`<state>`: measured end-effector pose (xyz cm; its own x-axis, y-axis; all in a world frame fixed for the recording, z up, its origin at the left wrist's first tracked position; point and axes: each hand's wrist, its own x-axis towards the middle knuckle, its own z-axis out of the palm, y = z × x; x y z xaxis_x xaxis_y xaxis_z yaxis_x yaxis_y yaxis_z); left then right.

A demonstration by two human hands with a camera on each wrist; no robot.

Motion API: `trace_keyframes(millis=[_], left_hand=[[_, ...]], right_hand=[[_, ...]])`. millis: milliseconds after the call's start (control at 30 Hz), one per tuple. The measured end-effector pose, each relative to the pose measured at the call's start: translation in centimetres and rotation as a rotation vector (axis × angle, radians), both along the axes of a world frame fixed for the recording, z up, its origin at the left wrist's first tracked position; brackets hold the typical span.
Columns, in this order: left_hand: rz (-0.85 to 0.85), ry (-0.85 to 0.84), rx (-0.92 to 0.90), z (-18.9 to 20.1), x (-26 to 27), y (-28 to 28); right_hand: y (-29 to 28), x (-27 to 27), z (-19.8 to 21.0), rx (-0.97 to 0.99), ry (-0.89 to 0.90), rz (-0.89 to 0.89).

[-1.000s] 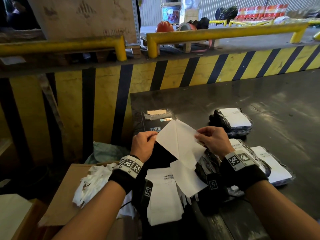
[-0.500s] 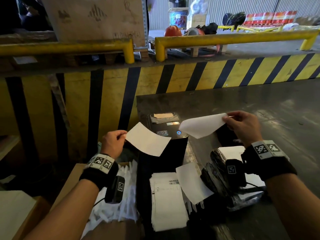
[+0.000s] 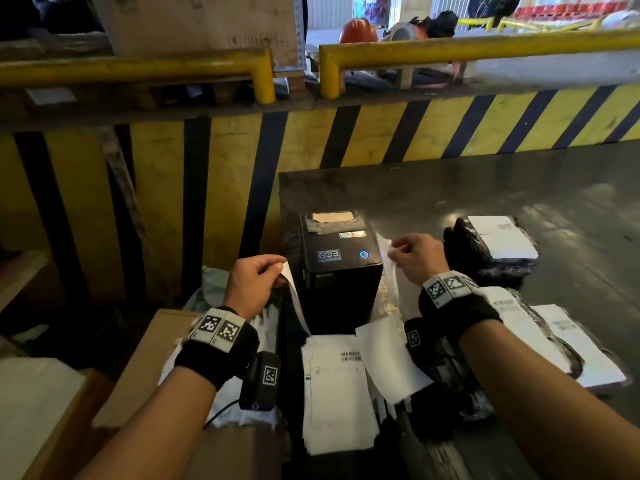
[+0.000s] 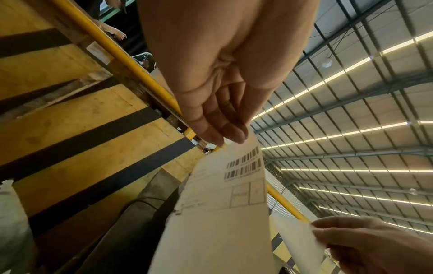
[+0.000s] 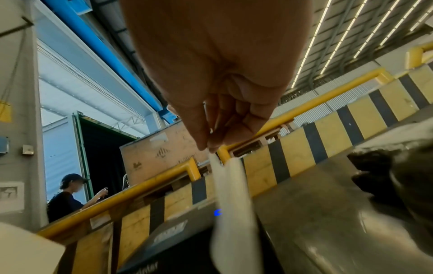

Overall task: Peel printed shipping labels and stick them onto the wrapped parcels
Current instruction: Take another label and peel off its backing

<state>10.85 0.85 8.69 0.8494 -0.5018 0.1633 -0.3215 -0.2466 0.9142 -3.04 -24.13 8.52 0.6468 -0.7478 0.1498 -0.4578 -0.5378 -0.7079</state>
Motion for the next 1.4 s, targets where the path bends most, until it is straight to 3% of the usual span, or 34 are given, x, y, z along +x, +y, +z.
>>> trace_keyframes(millis=[200,433,567,733,867,1200,1400], left_hand=[[-0.027,0.080,0.007,-1.0,-1.1,-1.0],[-0.064,0.127,-0.016,-0.6,-2.4,-3.1],[-0.102,0.137,-0.064,0.9,-3.2,-4.3],[-0.165,0.172,-0.155,3.1,-4.6,-6.6],[-0.254,0.166,-0.232,4.9,-6.7,-9.3],[-0.357,0.140,-0.208,5.5,-11.8,-16.4],[-0.308,0.190,-0.165,5.7,-13.2,-20.9]], right_hand=[[0.1,0.8,-4.1,0.082,0.093,-0.008],[0.6,1.4,-5.1,0.135,0.193,0.009],[1.3,0.6,-3.3,0.080,0.164,0.056],[3.5,-2.6,2.8,-0.008,-0.089,0.151],[4.9,-5.3,6.2,-0.082,-0.023,0.312],[1.7,-10.3,6.6,-0.234,-0.056,0.084],[-3.9,-12.6,6.1,-0.277,-0.069,0.013]])
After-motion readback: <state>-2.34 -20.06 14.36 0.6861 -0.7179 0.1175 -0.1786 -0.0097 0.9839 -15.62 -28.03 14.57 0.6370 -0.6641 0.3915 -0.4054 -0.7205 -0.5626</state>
